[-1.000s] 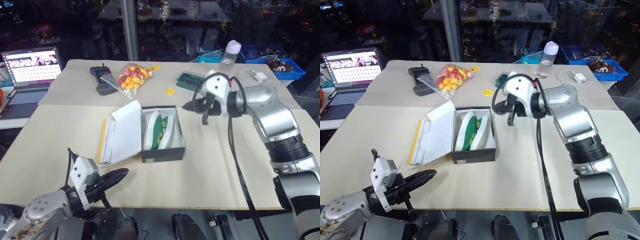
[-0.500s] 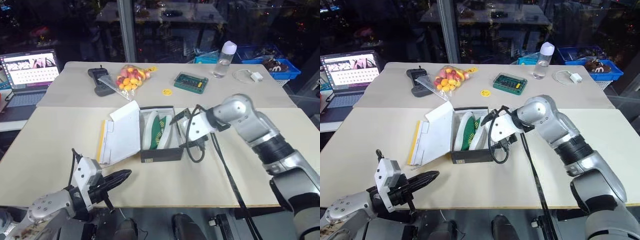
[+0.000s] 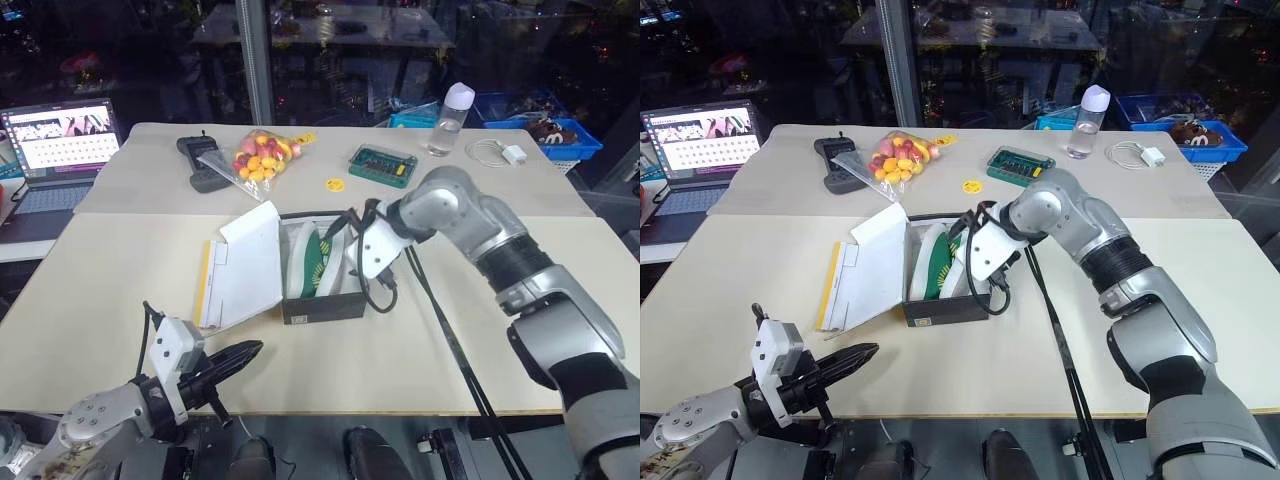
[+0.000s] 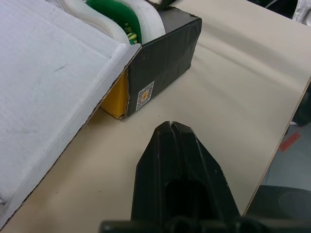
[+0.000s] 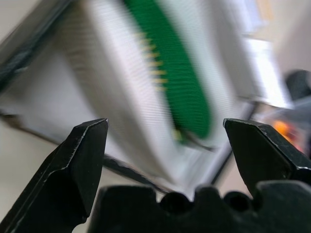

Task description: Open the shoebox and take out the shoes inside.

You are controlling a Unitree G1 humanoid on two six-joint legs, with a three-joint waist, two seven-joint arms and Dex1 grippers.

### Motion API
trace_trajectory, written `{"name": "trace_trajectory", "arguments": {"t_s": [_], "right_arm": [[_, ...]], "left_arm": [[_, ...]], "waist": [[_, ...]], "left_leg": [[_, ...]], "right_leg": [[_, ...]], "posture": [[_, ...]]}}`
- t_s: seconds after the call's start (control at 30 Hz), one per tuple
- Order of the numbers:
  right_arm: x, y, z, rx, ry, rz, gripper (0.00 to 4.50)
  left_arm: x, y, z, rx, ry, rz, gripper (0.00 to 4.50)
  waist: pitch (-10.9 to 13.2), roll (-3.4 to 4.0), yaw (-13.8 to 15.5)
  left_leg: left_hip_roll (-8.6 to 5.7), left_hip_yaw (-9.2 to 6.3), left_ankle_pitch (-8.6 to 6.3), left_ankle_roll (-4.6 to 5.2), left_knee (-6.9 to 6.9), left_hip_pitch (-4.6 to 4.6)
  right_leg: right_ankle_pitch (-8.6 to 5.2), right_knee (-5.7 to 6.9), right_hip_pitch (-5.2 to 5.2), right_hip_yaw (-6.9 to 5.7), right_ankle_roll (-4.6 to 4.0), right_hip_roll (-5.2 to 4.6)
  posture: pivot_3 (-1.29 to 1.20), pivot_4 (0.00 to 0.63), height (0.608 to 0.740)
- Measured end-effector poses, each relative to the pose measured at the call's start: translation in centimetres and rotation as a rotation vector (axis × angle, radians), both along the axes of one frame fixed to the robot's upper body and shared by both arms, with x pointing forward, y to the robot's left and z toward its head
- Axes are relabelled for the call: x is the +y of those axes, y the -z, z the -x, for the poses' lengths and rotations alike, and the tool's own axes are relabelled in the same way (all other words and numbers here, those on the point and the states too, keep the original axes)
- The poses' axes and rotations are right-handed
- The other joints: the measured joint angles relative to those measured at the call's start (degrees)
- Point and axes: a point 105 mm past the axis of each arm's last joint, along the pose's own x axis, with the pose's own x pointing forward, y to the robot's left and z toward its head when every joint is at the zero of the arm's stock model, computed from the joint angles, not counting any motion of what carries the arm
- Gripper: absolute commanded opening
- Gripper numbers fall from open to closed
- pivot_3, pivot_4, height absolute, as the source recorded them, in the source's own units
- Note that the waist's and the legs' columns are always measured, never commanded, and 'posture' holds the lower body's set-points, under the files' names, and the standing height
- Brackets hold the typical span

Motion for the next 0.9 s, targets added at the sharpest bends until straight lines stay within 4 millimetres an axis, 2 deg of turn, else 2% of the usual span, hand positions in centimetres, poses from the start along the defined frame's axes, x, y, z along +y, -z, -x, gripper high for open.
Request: {"name": "trace_trajectory", "arguments": {"t_s": [0.2,0.3,0.47,0.63,0.77,0.9], "right_arm": [[1.3,1.6,-0.6,-0.06,-0.053,0.067,4.48],[1.4,1.9,-0.7,-0.065,-0.063,0.077,3.76],[1.1,2.3,-0.8,-0.053,-0.062,0.081,1.99],[0.9,2.3,-0.8,-0.053,-0.061,0.086,0.54],[1.2,2.1,-0.8,-0.047,-0.066,0.058,0.43],[1.9,0.3,-0.7,-0.021,-0.053,-0.071,0.43]], "left_arm": [[0.0,-0.3,-0.3,-0.016,-0.006,0.002,0.0],[0.0,-0.3,-0.3,-0.016,-0.008,0.002,0.0],[-0.1,-0.2,-0.3,-0.015,-0.014,0.006,0.0],[-0.4,-0.1,-0.3,-0.012,-0.005,0.012,0.0],[-0.4,-0.2,-0.4,-0.015,-0.007,0.013,0.0],[-0.5,-0.2,-0.4,-0.016,-0.005,0.013,0.0]], "waist": [[0.0,0.0,0.0],[0.0,0.0,0.2],[0.0,0.0,-0.1],[0.0,0.0,-0.3],[0.0,0.01,-0.3],[0.0,0.01,-0.1]], "left_leg": [[0.0,-0.01,0.0,0.0,0.0,0.41],[-0.02,-0.02,0.0,0.0,0.0,0.41],[-0.01,-0.03,0.0,0.0,-0.01,0.41],[-0.01,-0.03,0.0,0.0,-0.02,0.44],[-0.01,-0.02,0.0,0.0,-0.07,0.39],[-0.01,-0.04,0.0,0.0,-0.12,0.38]], "right_leg": [[-0.07,-0.02,0.44,0.0,-0.1,-0.01],[-0.22,-0.02,0.47,0.0,-0.32,-0.02],[-0.03,0.0,0.44,0.0,-0.02,-0.01],[-0.02,0.02,0.42,0.0,-0.02,-0.01],[-0.03,0.01,0.38,0.01,-0.03,-0.01],[-0.03,0.0,0.37,0.0,-0.05,-0.01]], "posture": [[0.0,0.15,0.712],[0.0,0.15,0.712],[0.0,0.15,0.712],[0.0,0.15,0.712],[0.0,0.15,0.712],[0.0,0.15,0.712]]}}
